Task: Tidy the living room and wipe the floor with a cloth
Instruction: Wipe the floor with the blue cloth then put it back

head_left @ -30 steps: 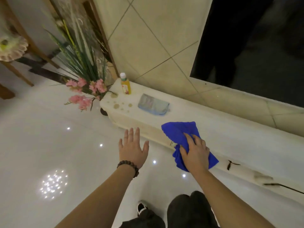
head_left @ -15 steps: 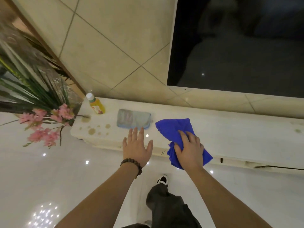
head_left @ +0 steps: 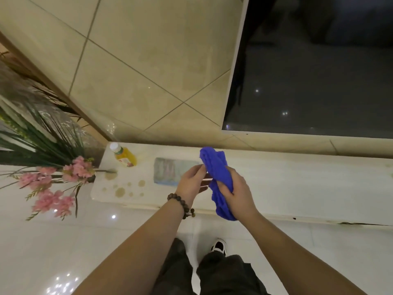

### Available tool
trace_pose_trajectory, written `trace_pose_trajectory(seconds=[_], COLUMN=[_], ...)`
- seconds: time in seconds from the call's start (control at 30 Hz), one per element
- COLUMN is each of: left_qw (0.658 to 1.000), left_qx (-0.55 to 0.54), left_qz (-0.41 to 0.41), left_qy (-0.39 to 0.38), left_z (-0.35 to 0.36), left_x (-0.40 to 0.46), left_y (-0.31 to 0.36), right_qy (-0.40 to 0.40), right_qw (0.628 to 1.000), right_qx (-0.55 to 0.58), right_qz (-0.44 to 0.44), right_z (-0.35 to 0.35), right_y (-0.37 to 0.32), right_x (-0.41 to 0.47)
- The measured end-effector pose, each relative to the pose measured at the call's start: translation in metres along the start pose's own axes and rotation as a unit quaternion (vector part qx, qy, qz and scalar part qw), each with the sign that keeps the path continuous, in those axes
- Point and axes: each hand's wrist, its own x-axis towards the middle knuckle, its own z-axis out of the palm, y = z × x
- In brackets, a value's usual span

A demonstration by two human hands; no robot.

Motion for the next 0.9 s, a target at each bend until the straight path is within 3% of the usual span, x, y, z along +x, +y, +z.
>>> trace_pose_trajectory(seconds=[0.17, 0.27, 0.33, 0.47, 0.7, 0.9], left_qw=[0.999, 0.997, 0.993, 0.990, 0.990, 0.973], left_qx=[-0.011, 0.037, 0.076, 0.104, 0.113, 0.174], left_qz=[0.021, 0.047, 0.064, 0.077, 0.079, 0.109], left_qy=[-0.034, -0.048, -0.056, -0.063, 0.014, 0.105], left_z=[-0.008, -0.009, -0.009, -0.004, -0.014, -0.031], left_x=[0.004, 0.009, 0.012, 0.019, 0.050, 0.111], left_y=[0.018, 0.021, 0.018, 0.009, -0.012, -0.061], right_qy=[-0.006, -0.034, -0.028, -0.015, 0.018, 0.207], right_qw=[0.989, 0.945, 0.926, 0.950, 0.924, 0.955], right_qx=[0.127, 0.289, 0.340, 0.271, 0.316, 0.054], right_qz=[0.081, 0.149, 0.159, 0.157, 0.214, 0.203], right_z=[0.015, 0.010, 0.006, 0.011, 0.007, -0.003], right_y=[-0.024, -0.031, -0.030, -0.026, 0.009, 0.081], right_x=[0.003, 0.006, 0.009, 0.015, 0.033, 0.067])
